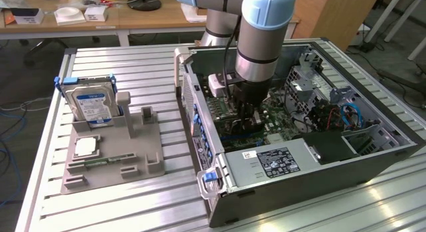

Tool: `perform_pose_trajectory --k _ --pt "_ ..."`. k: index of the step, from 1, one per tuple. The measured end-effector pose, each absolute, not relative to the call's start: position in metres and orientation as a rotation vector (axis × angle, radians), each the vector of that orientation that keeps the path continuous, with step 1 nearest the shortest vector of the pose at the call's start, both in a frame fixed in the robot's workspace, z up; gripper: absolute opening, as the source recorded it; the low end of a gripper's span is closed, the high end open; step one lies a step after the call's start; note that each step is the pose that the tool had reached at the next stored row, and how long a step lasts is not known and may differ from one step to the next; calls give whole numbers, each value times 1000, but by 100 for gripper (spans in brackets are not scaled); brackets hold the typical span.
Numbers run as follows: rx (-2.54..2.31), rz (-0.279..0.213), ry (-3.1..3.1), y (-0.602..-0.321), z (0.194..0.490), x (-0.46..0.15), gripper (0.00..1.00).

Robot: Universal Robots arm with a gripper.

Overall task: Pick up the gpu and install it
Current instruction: 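Insert the gpu into the slot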

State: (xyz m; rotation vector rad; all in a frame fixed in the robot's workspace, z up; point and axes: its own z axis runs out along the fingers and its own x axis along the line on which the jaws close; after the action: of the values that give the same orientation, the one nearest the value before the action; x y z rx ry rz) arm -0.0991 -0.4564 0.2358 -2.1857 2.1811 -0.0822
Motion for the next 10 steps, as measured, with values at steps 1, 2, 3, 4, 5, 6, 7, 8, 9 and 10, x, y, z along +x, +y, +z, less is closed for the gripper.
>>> perform_pose_trajectory --k 1,2,3,4,5,6,7,8,9,10 --pt "-2185 -82 2181 -456 236 -99 27" --pt "-2186 -82 2181 -456 236 -99 27" --pt "-2186 -82 2181 -456 236 -99 27" --pt "-2186 -82 2181 -456 236 -99 27" --pt "-2186 -82 2181 -456 236 -99 27" --pt "-2186 -82 2181 -456 236 -99 27" --pt "-2186 -82 2181 -456 236 -99 27" --pt "-2186 -82 2181 -456 236 -99 27" --pt "-2186 -82 2181 -456 236 -99 27" --pt "-2186 -82 2181 -456 236 -99 27"
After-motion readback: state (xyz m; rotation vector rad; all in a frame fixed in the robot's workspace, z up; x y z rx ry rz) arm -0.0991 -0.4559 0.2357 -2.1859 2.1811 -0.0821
